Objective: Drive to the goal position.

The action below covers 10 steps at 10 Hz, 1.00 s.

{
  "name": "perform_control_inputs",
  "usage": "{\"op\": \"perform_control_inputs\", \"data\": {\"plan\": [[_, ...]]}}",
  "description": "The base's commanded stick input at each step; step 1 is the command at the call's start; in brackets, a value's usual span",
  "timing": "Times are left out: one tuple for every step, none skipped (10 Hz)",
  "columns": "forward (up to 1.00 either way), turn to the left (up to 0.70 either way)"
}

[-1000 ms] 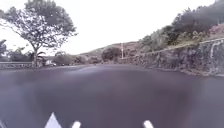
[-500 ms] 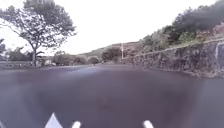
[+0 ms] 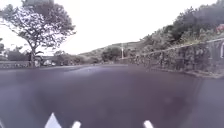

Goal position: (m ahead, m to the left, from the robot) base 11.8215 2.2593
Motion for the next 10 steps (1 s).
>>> {"op": "perform_control_inputs", "data": {"plan": [[0.7, 0.0], [0.7, 0.0], [0.7, 0.0], [0.7, 0.0], [0.7, 0.0], [0.7, 0.0], [0.7, 0.0], [0.7, 0.0], [0.7, 0.0], [0.7, 0.0]]}}
